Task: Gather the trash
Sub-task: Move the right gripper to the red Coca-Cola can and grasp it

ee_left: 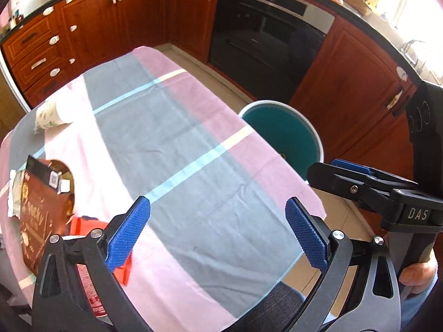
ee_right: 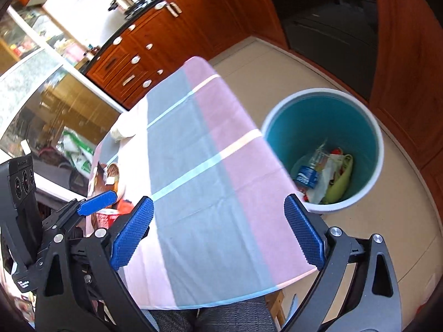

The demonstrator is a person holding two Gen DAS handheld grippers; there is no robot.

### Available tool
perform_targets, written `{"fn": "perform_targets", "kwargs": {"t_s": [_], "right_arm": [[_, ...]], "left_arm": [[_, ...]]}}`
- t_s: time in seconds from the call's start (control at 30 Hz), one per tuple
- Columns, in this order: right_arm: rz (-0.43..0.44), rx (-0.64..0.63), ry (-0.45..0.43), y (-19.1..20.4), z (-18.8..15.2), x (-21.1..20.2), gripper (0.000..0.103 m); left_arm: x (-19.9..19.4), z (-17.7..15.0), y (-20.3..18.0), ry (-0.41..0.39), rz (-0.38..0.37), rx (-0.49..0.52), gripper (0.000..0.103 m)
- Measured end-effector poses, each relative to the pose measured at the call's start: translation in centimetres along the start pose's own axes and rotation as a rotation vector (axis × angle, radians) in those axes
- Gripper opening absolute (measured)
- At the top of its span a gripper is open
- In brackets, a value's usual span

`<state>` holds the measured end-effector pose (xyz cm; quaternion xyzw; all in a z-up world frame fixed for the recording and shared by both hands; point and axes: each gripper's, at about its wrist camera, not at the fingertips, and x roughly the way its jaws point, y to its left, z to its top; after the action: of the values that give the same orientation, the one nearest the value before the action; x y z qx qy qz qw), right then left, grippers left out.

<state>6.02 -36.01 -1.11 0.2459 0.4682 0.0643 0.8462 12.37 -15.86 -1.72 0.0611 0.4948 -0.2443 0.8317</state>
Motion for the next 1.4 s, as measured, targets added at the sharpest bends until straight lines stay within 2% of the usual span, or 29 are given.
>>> {"fn": "perform_targets", "kwargs": {"t_s": [0.37,0.53,0.73,0.93,1.2,1.4], "right_arm": [[0.057,-0.152,0.124,10.3,-3.4,4.1,0.091],[0.075,-0.242,0.200,15.7,-5.6,7.4,0.091],[0.079,-0.313,0.291,20.5,-7.7,11.9,0.091],[0.054,-0.315,0.303,22.5,-8.3,14.4,0.091],[0.020,-0.322,0.312,23.2,-8.6,15.9,0.091],[-0.001,-0.350,0.312,23.7,-8.9,16.4,0.082]], "left_arm": [[-5.4,-6.6,11.7,-0.055,0.122,-0.146,0.099],[-6.4,-9.7,17.1,-0.041,0.160,-0.202,0.099],[-6.5,-12.7,21.9,-0.014,0.183,-0.223,0.099],[-6.1,-14.5,24.8,0.001,0.183,-0.230,0.099],[-5.6,-15.5,25.6,-0.005,0.156,-0.178,0.099],[-4.8,-14.3,25.8,-0.011,0.113,-0.159,0.099]]}}
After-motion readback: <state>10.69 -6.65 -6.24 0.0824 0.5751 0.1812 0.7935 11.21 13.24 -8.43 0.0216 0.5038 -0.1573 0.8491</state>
